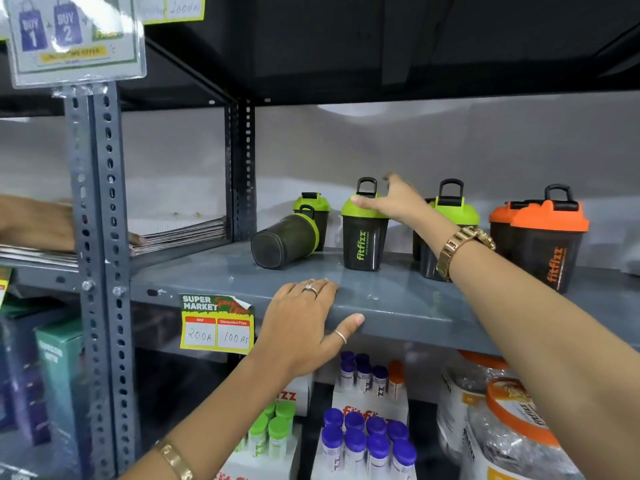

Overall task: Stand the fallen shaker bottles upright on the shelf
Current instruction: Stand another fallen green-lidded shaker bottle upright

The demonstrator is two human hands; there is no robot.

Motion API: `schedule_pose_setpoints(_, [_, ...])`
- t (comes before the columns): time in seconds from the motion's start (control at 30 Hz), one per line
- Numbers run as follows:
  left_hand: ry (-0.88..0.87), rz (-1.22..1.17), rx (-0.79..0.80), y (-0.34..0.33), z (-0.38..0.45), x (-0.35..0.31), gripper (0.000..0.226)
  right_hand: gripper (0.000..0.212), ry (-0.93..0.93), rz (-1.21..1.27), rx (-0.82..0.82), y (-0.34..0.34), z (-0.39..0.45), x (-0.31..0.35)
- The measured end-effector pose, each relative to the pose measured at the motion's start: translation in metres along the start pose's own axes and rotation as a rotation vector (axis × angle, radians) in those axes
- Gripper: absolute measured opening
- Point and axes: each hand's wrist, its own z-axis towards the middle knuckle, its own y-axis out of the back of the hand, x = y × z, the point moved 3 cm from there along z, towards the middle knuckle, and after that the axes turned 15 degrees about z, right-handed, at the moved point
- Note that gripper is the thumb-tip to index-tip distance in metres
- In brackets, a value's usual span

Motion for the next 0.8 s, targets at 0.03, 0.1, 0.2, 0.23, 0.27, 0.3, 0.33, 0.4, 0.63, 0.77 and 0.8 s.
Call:
schedule_pose_setpoints(0.03, [0.010,0.001,0.001,0.000,-0.001,0.001,0.067,0.086,0.037,0.037,-0.071,-0.001,-0.004,0.002])
schedule_pose_setpoints(0.1, [0.049,-0.002,0.004,-0.001,-0.002,0.004,0.072,0.067,0.170,0.025,-0.253,0.001,-0.011,0.006])
schedule_pose_setpoints(0.2, [0.102,0.022,0.003,-0.003,-0.008,0.017,0.074,0.029,0.453,-0.024,-0.420,0.004,-0.020,0.016])
schedule_pose_setpoints(0.23, [0.110,0.035,0.007,-0.003,-0.010,0.022,0.076,0.021,0.508,-0.045,-0.416,0.001,-0.021,0.019])
schedule_pose_setpoints(0.27, [0.118,0.043,0.012,-0.003,-0.012,0.028,0.078,0.017,0.539,-0.061,-0.402,-0.002,-0.021,0.022])
schedule_pose_setpoints(0.3, [0.124,0.051,0.017,-0.002,-0.013,0.033,0.079,0.015,0.561,-0.067,-0.390,-0.007,-0.021,0.025])
schedule_pose_setpoints(0.33, [0.129,0.060,0.020,-0.001,-0.014,0.038,0.080,0.014,0.584,-0.065,-0.379,-0.012,-0.021,0.028])
schedule_pose_setpoints(0.4, [0.138,0.085,0.032,0.001,-0.016,0.048,0.080,0.014,0.617,-0.060,-0.345,-0.026,-0.022,0.035])
schedule_pose_setpoints(0.63, [0.152,0.147,0.088,0.002,-0.021,0.072,0.090,0.037,0.282,-0.114,-0.104,-0.081,-0.010,0.044])
schedule_pose_setpoints(0.77, [0.158,0.140,0.090,0.000,-0.024,0.074,0.091,0.053,-0.014,-0.020,0.057,-0.108,-0.004,0.039])
schedule_pose_setpoints(0.8, [0.160,0.139,0.086,0.000,-0.023,0.075,0.091,0.058,-0.124,0.065,0.088,-0.115,-0.002,0.036])
